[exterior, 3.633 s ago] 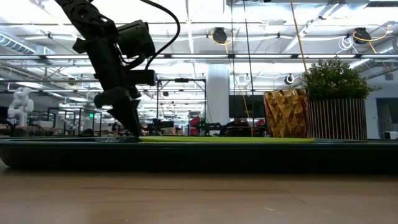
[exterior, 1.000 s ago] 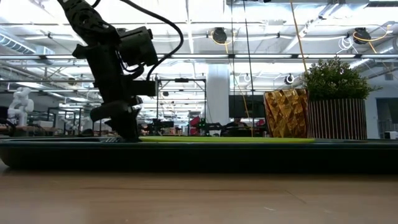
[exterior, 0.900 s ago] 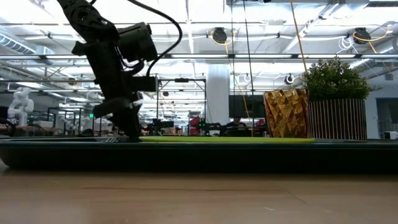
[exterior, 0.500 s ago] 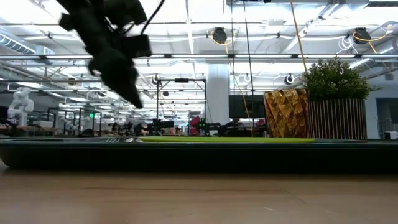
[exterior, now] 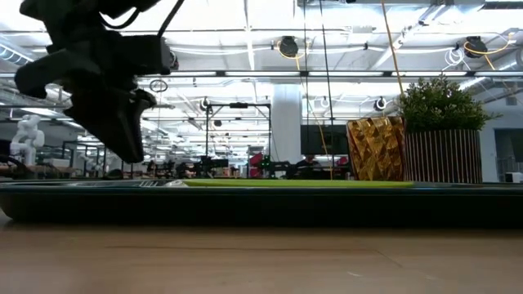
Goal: Pick and place plate/cup/fork/spoon on tray
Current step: Adjust the orange spoon on the black tray
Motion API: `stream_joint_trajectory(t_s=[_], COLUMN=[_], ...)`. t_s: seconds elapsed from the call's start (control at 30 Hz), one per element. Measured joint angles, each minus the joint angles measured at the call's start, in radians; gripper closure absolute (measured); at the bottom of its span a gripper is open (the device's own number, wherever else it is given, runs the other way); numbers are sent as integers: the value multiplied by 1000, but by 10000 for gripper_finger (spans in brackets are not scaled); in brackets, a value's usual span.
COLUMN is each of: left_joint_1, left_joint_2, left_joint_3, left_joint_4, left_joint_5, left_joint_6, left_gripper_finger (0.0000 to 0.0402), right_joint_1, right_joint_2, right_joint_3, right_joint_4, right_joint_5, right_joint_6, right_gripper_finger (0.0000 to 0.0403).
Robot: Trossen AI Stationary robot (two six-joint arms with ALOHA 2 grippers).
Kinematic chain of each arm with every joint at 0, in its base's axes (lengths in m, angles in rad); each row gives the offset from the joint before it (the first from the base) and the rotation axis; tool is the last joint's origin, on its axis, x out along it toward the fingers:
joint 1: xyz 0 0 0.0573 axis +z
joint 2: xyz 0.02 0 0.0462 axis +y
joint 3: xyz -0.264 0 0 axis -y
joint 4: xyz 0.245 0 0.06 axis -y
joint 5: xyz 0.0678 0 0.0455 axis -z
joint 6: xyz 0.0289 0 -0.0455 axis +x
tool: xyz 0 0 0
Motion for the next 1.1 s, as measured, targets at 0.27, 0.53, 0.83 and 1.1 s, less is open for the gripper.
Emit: stream_joint_trajectory(t_s=[0.27,0.53,0.83,1.1], left_joint_1=[-28,-46,-42,-42], left_joint_2=[82,122,120,120], left_joint_3=[0,-1,-1,-13], left_joint_4=[69,57,68,100], left_joint_5=[1,-1,-14,-25], left_joint_6=[5,61,69,38], left_gripper_finger=[311,312,311,311], right_joint_1=[2,2,2,2], right_joint_2=[0,0,0,0], right_joint_3=[0,0,0,0], right_joint_4=[-1,-1,-2,-2], right_joint_5=[-1,-1,-1,-2], right_joint_6=[1,2,2,3], right_gripper_finger=[296,296,296,296])
